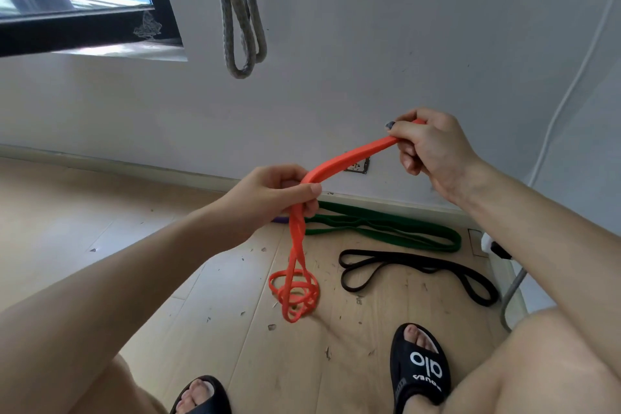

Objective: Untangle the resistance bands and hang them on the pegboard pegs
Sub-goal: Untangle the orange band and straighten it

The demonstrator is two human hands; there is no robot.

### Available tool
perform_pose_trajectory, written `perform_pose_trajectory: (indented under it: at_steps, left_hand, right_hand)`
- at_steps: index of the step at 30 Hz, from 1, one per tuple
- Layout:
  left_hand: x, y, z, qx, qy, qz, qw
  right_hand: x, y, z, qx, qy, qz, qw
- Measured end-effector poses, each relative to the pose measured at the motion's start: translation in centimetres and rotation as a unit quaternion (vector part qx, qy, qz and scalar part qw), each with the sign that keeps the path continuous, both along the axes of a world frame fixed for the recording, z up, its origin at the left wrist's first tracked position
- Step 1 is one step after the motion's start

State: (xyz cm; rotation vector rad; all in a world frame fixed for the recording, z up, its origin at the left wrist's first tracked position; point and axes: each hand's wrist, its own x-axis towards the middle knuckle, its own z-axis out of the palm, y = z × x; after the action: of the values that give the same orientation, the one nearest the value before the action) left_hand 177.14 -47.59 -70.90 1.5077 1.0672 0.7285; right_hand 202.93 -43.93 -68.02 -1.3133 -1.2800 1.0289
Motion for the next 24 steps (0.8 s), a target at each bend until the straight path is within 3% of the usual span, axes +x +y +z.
perform_pose_trajectory:
  at_steps: [5,8,12,14,16,18,19,21,22,24]
  left_hand:
    - [-0.4,0.0,0.2,-0.016,-0.016,0.011,1.000]
    - [-0.5,0.2,0.1,-0.034,-0.046,0.019,0.998]
    - [-0.5,-0.1,0.0,-0.027,-0.015,0.017,0.999]
    - [-0.4,-0.2,0.1,-0.013,0.017,0.013,1.000]
    - [-0.4,-0.3,0.2,-0.003,0.033,0.007,0.999]
    - [-0.3,-0.4,0.2,0.003,0.044,-0.003,0.999]
    - [-0.3,-0.5,0.1,0.009,0.051,-0.009,0.999]
    - [-0.1,-0.6,-0.1,0.022,0.066,-0.020,0.997]
    - [0.0,-0.7,-0.3,0.028,0.069,-0.024,0.997]
    - [0.3,-0.9,-0.4,0.027,0.063,-0.025,0.997]
  right_hand:
    - [0.0,0.1,-0.2,-0.001,-0.027,0.012,1.000]
    - [0.1,0.2,-0.6,-0.005,-0.082,0.033,0.996]
    - [0.1,0.3,-1.2,-0.044,-0.174,0.072,0.981]
    - [-0.3,0.2,-1.3,-0.086,-0.243,0.095,0.961]
    - [-0.6,0.4,-1.6,-0.105,-0.386,0.106,0.910]
    - [-1.5,0.5,-1.1,-0.039,-0.493,0.071,0.866]
    - [-2.2,0.3,-0.6,0.020,-0.484,0.056,0.873]
    - [-4.1,-0.6,0.4,0.082,-0.376,0.072,0.920]
    - [-5.2,-1.2,0.5,0.067,-0.319,0.115,0.938]
    - [-7.3,-2.3,-0.3,0.021,-0.293,0.213,0.932]
